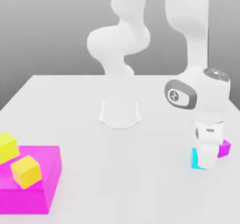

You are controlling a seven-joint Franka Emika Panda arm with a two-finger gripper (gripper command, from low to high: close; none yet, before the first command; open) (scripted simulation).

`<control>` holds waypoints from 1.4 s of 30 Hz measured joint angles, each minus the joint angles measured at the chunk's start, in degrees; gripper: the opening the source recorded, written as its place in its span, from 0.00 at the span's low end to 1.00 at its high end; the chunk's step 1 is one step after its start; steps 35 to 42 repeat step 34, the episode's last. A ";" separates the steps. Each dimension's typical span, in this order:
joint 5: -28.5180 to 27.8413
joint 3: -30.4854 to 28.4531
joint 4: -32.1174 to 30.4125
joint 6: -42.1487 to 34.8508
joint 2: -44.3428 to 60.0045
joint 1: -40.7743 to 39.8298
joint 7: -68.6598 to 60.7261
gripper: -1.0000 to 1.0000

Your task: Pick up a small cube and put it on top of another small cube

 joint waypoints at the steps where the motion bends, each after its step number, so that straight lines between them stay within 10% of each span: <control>1: 0.37 0.57 -0.28 -1.14 -1.42 -0.49 -0.33 0.00; 7: 6.25 3.17 -2.13 -10.57 -12.74 -2.81 -4.94 0.00; 25: 7.61 -20.10 19.43 -38.21 -19.01 -45.60 -21.32 0.00; 30: 10.17 -17.51 19.64 -33.48 -13.75 -51.84 -24.45 0.00; 31: 10.68 -17.23 19.26 -31.79 -12.38 -51.51 -24.85 1.00; 42: 10.69 -17.22 19.26 -31.80 -12.38 -51.50 -24.85 1.00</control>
